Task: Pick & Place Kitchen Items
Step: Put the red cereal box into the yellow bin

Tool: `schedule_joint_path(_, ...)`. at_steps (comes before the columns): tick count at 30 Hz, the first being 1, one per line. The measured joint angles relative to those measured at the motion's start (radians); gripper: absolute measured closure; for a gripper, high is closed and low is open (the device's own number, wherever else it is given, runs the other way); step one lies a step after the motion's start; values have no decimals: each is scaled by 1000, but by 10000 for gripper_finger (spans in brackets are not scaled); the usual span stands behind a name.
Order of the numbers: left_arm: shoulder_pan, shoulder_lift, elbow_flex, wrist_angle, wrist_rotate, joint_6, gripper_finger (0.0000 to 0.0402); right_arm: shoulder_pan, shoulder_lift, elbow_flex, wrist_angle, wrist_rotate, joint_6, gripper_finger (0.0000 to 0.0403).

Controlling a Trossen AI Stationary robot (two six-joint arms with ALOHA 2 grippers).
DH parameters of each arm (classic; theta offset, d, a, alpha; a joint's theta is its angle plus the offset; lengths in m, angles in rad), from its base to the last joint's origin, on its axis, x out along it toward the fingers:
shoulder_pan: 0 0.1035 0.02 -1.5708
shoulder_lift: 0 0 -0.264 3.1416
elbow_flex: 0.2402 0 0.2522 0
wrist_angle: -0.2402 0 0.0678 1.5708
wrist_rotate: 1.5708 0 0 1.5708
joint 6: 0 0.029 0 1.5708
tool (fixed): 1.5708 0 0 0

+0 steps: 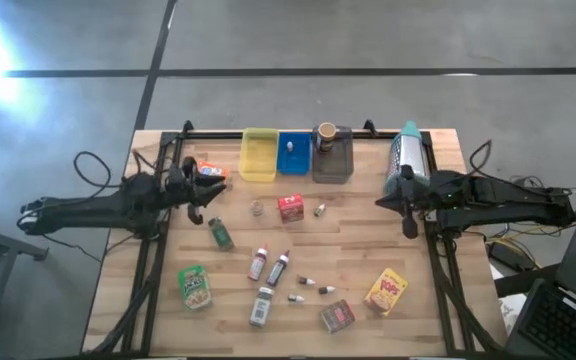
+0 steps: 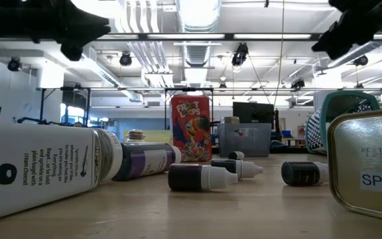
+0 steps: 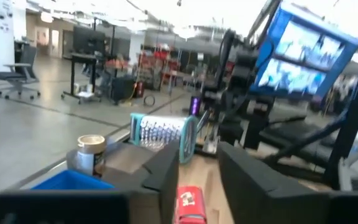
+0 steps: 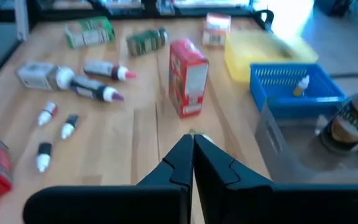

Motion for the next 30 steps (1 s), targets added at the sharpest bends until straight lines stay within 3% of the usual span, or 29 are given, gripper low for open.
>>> schedule_joint_path(6,0,146,119,-19,64,68,231,0,-83,0,2,2,0,394)
schedule_joint_path(21,0,531,476,-233,85,164,220,0,-90,0,3,3,2,394)
schedule_joint_path(30,0,759,675,-435,84,219,167,0,-88,0,3,3,3,394)
